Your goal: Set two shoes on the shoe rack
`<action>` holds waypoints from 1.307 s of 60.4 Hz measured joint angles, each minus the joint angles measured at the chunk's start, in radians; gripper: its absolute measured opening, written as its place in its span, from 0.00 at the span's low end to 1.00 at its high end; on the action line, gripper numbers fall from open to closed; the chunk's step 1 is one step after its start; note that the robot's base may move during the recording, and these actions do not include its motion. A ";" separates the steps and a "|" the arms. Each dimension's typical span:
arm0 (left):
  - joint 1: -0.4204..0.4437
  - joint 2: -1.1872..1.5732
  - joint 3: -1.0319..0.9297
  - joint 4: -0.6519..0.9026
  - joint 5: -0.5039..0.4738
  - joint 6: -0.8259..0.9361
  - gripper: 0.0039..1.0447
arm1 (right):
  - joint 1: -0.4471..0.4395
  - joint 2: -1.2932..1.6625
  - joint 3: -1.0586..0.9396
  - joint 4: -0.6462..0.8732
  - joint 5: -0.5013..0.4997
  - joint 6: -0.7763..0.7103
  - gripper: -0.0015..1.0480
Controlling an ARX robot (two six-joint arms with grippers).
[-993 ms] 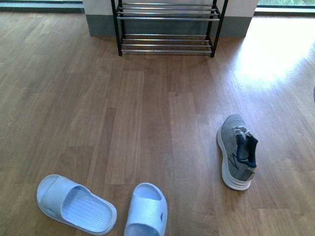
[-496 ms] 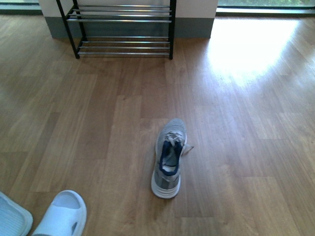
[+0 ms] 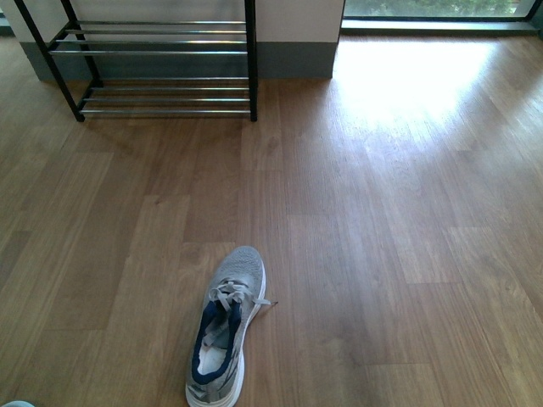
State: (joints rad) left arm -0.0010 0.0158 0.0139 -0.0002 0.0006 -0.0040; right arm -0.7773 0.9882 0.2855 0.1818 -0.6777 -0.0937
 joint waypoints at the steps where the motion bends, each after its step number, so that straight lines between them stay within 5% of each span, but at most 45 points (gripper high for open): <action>1: 0.000 0.000 0.000 0.000 0.000 0.000 0.91 | 0.000 0.000 0.000 0.000 0.000 0.000 0.01; 7: 0.000 0.000 0.000 0.000 -0.001 0.000 0.91 | 0.000 0.000 0.000 0.000 0.001 0.000 0.01; 12: -0.134 0.212 0.112 -0.201 -0.268 -0.109 0.91 | 0.000 0.000 0.000 0.000 0.005 0.000 0.01; 16: -0.290 0.579 0.209 -0.061 -0.378 -0.177 0.91 | 0.000 0.000 0.000 0.000 0.004 0.000 0.01; 27: -0.430 1.301 0.411 0.285 -0.340 -0.243 0.91 | 0.000 0.000 0.000 0.000 0.004 0.000 0.01; 43: -0.481 2.043 0.660 0.327 -0.280 -0.235 0.91 | 0.000 0.000 0.000 0.000 0.002 0.000 0.01; 79: -0.465 2.609 1.066 0.247 -0.152 -0.143 0.91 | 0.000 0.000 0.000 0.000 0.003 0.000 0.01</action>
State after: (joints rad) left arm -0.4664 2.6244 1.0801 0.2466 -0.1516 -0.1474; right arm -0.7773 0.9882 0.2855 0.1814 -0.6743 -0.0937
